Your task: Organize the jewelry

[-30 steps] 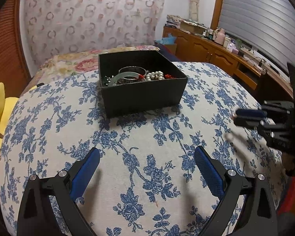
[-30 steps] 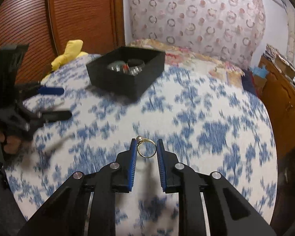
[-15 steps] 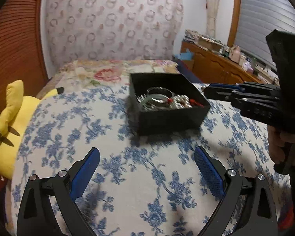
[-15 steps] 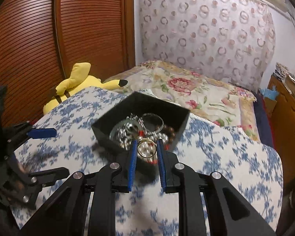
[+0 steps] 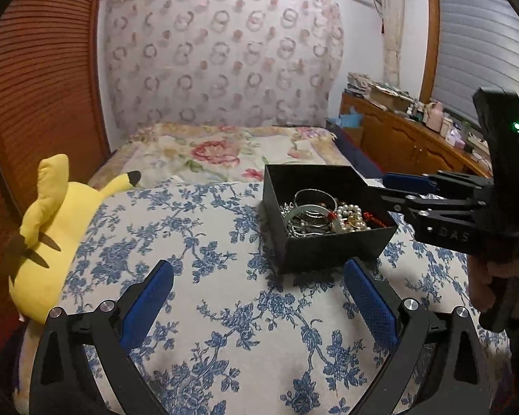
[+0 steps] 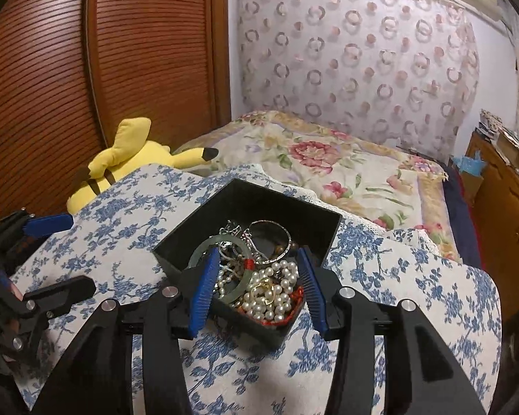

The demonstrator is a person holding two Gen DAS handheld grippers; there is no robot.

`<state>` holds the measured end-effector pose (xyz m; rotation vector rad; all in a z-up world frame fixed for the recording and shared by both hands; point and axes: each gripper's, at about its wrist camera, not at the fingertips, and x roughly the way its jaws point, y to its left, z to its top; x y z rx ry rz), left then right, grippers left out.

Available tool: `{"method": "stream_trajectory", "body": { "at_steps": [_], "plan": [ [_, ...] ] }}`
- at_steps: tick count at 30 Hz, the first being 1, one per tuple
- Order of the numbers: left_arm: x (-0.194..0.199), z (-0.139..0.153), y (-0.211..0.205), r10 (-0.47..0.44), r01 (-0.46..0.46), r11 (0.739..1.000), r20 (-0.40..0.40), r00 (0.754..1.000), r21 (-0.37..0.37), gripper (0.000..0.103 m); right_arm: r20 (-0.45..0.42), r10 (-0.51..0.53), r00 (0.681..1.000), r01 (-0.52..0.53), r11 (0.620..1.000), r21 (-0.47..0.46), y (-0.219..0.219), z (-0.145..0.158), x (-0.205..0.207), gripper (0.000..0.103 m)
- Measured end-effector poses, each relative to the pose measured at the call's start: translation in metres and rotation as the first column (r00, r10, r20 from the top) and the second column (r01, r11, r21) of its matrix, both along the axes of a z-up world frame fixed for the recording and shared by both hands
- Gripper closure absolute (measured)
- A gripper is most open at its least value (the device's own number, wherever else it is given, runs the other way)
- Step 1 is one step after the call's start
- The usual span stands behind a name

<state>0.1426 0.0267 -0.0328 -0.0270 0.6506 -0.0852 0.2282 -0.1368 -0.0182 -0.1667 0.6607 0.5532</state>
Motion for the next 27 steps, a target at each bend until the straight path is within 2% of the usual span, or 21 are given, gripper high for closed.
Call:
{"method": "stream_trajectory", "body": {
  "at_steps": [2,4,10,13,20,27],
  "plan": [
    [-0.007,0.002,-0.001,0.004,-0.004,1.0,0.003,1.0,0.0,0.008,0.016,-0.028,0.999,0.028,1.0,0.014,-0.007,0.004,-0.014,0.047],
    [-0.015,0.003,-0.003,0.003,-0.003,1.0,0.003,1.0,0.006,0.008,0.035,-0.057,0.998,0.056,0.998,0.03,-0.014,0.008,-0.028,0.033],
    [-0.046,0.009,-0.009,0.011,-0.012,0.999,0.023,1.0,0.036,0.008,0.081,-0.138,0.987,0.13,0.986,0.103,-0.038,0.017,-0.088,0.011],
    [-0.062,0.014,-0.011,0.026,-0.028,0.998,0.041,0.999,0.048,0.008,0.099,-0.177,0.979,0.163,0.977,0.137,-0.05,0.021,-0.115,0.003],
    [-0.089,0.031,-0.017,0.035,-0.042,0.996,0.098,0.995,0.072,0.008,0.122,-0.277,0.953,0.252,0.95,0.187,-0.074,0.027,-0.155,0.003],
    [-0.101,0.042,-0.024,0.028,-0.036,0.997,0.123,0.992,0.068,0.008,0.155,-0.306,0.939,0.28,0.945,0.168,-0.079,0.028,-0.167,0.003]
  ]
}}
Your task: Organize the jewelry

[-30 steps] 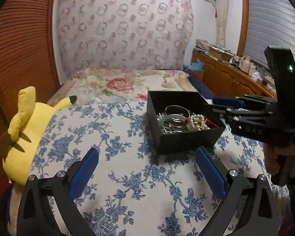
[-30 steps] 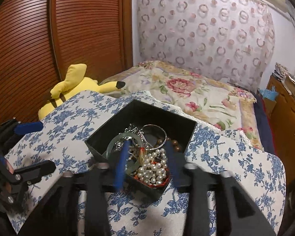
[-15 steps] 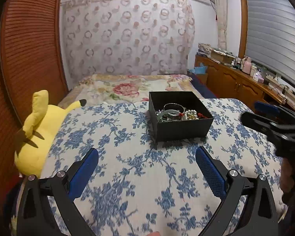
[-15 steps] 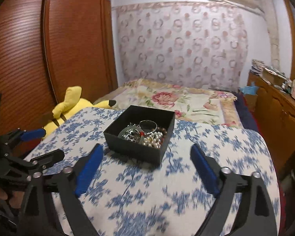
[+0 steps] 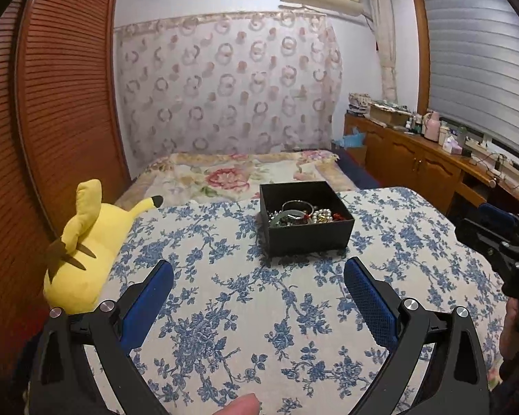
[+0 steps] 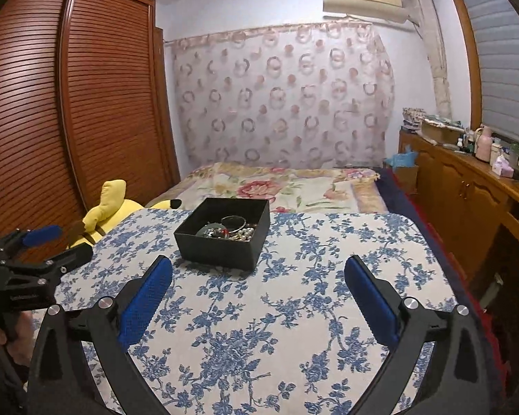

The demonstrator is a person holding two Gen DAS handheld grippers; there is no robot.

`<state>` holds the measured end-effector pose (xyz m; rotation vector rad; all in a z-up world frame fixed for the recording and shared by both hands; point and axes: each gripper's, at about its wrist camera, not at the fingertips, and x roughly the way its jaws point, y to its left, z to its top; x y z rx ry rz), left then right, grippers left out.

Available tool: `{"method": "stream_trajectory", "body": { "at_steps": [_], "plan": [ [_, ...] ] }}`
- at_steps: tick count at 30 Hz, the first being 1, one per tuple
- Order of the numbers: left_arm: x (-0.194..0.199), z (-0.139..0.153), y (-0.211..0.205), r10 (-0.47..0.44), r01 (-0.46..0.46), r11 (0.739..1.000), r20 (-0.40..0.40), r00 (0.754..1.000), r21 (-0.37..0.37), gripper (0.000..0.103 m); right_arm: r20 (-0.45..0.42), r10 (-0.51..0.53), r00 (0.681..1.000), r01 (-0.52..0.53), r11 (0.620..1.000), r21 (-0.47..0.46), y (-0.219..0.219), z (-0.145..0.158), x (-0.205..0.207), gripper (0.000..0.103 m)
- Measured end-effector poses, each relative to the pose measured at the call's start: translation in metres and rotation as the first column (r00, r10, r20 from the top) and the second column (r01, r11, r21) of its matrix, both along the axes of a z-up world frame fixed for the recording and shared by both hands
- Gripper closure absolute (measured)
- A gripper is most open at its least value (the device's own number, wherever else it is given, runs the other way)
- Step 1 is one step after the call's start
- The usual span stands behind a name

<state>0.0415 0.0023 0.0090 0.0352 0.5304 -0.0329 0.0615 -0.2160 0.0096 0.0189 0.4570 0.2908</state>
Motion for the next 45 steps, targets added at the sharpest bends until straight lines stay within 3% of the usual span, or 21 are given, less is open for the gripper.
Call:
{"method": "stream_trajectory", "body": {
  "at_steps": [45],
  "plan": [
    [-0.0067,0.0011,-0.0045,-0.006,0.006,1.0,0.021,1.0,-0.019,0.008,-0.007,-0.021,1.0,0.021,1.0,0.004,-0.0014,-0.0088,-0.0017,0.003]
  ]
}}
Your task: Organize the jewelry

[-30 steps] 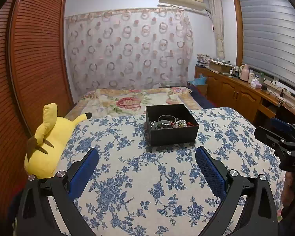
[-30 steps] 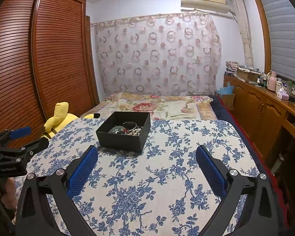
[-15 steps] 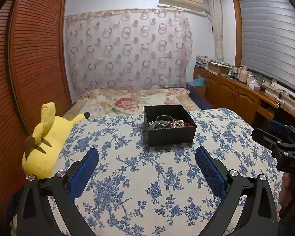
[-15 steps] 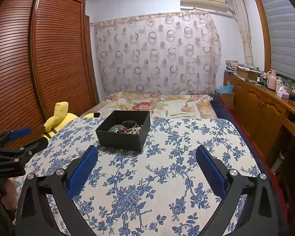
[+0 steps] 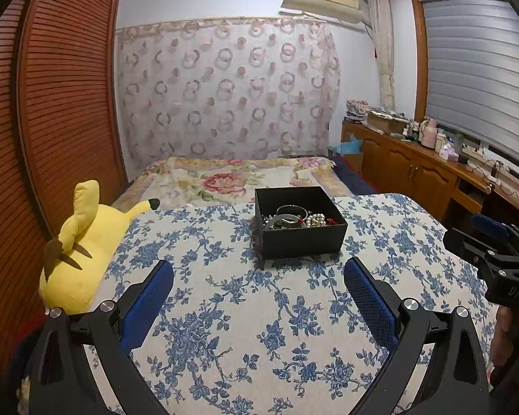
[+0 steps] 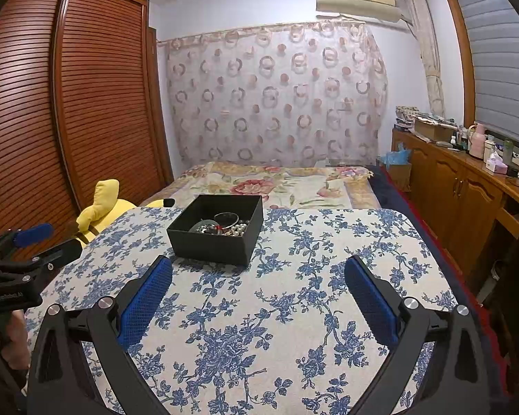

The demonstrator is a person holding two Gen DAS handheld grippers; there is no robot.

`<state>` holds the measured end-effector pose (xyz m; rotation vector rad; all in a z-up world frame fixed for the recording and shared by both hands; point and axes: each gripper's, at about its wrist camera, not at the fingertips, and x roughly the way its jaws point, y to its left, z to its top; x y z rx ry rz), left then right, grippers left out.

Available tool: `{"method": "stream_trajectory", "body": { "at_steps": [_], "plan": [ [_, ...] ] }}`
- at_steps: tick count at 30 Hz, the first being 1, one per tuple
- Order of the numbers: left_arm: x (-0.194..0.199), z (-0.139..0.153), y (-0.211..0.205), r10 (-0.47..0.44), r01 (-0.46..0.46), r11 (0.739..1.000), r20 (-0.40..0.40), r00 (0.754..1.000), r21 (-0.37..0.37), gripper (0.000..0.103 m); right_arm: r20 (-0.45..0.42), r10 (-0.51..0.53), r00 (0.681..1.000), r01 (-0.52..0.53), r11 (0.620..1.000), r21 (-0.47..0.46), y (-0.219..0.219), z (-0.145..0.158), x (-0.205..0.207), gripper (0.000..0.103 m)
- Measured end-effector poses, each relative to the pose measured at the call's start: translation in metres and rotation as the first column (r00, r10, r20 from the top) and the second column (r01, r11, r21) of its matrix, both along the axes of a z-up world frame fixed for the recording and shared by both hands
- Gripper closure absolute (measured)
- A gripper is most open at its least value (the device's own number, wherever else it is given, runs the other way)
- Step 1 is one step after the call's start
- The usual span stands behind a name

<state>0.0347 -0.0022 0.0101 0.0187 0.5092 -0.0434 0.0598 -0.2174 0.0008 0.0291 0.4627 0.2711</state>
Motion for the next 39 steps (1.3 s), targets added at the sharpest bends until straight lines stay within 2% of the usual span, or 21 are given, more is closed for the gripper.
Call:
{"method": "stream_trajectory", "body": {
  "at_steps": [39],
  "plan": [
    [-0.001,0.0058,0.0027,0.003,-0.003,1.0,0.003,1.0,-0.005,0.008,0.003,-0.001,1.0,0.001,1.0,0.003,0.0,0.001,-0.0008,0.003]
  ]
}}
